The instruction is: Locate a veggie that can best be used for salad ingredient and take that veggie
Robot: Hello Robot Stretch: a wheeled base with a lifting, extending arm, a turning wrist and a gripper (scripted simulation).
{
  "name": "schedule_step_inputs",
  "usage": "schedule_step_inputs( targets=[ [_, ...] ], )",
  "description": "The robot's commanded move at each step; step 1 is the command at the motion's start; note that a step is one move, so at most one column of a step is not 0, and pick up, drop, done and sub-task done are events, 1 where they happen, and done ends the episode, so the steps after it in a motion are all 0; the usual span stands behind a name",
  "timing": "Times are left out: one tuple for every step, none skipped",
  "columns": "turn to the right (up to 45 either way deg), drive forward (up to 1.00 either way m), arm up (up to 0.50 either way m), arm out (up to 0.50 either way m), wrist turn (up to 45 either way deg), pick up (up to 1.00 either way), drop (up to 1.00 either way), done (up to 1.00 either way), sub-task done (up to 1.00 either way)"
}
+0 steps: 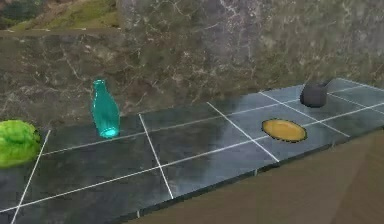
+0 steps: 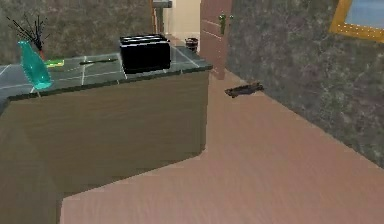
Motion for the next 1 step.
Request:
schedule_step_inputs(
  targets=[
    [0.0,0.2,0.0,0.0,0.0,0.0,0.0,0.0,0.0]
  ],
)
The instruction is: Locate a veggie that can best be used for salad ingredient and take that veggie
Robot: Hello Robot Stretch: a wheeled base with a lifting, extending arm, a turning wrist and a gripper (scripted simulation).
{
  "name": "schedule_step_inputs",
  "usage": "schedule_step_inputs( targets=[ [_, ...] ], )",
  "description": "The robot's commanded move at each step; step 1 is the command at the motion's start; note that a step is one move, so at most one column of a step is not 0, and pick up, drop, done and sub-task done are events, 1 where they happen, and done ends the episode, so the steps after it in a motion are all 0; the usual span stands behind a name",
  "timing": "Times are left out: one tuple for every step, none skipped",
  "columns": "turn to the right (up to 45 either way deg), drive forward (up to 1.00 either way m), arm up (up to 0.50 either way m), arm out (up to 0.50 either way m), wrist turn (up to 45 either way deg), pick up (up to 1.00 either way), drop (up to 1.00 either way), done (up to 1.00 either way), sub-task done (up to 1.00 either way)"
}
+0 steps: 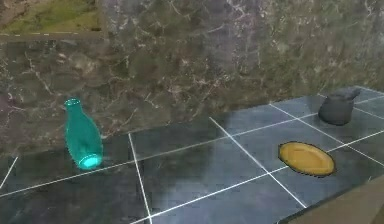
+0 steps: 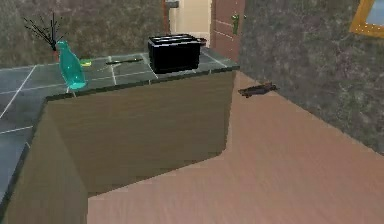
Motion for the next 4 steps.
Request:
schedule_step_inputs(
  targets=[
    [-45.0,0.0,0.0,0.0,0.0,0.0,0.0,0.0,0.0],
    [-45.0,0.0,0.0,0.0,0.0,0.0,0.0,0.0,0.0],
    [-45.0,0.0,0.0,0.0,0.0,0.0,0.0,0.0,0.0],
    [-12.0,0.0,0.0,0.0,0.0,0.0,0.0,0.0,0.0]
  ],
)
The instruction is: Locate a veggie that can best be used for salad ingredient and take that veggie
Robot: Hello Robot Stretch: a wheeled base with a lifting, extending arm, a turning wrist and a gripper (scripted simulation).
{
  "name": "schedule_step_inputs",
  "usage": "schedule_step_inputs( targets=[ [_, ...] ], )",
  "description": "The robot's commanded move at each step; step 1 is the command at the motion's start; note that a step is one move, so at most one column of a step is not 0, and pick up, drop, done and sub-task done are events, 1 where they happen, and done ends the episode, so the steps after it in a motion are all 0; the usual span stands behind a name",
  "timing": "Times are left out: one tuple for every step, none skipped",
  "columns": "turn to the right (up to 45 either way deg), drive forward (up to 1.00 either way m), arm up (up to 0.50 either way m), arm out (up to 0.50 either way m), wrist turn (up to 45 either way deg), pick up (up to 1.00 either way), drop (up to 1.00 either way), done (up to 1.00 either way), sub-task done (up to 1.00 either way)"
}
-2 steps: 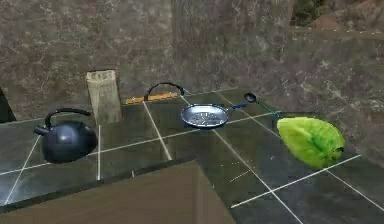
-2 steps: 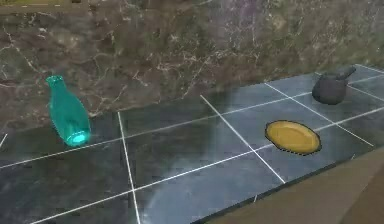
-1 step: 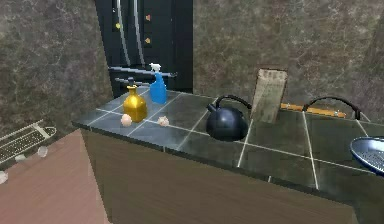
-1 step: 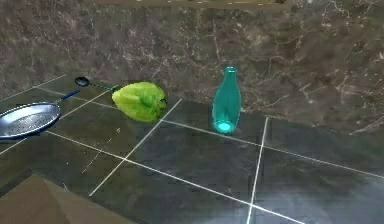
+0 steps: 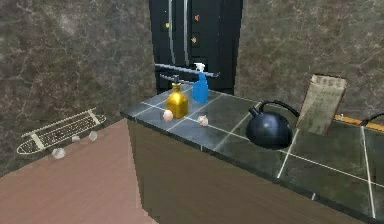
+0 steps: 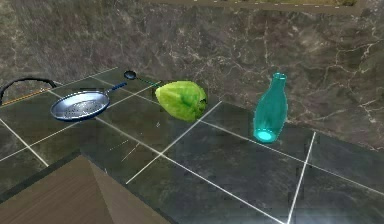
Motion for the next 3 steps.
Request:
schedule_step_inputs(
  targets=[
    [0.0,0.0,0.5,0.0,0.0,0.0,0.0,0.0,0.0],
    [0.0,0.0,0.38,0.0,0.0,0.0,0.0,0.0,0.0],
    [0.0,0.0,0.0,0.36,0.0,0.0,0.0,0.0,0.0]
  ],
)
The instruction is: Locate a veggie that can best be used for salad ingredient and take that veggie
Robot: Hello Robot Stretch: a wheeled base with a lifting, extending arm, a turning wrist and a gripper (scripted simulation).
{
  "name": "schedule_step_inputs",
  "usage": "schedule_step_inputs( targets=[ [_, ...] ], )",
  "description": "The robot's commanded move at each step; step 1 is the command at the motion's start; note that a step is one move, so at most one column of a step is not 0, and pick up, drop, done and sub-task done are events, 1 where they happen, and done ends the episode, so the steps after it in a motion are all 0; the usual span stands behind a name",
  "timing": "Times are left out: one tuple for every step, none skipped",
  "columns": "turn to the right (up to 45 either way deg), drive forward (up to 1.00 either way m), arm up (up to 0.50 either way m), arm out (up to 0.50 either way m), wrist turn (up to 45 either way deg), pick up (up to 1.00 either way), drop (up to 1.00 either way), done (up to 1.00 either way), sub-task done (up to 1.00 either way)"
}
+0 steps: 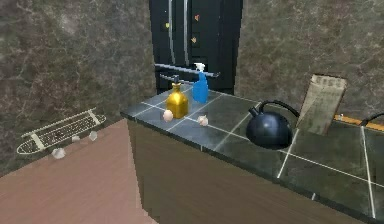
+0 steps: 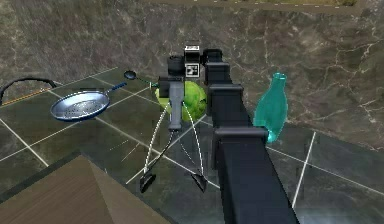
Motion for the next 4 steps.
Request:
schedule_step_inputs(
  targets=[
    [0.0,0.0,0.0,0.0,45.0,0.0,0.0,0.0,0.0],
    [0.0,0.0,0.0,0.0,45.0,0.0,0.0,0.0,0.0],
    [0.0,0.0,0.0,0.0,45.0,0.0,0.0,0.0,0.0],
    [0.0,0.0,0.0,0.0,45.0,0.0,0.0,0.0,0.0]
  ],
)
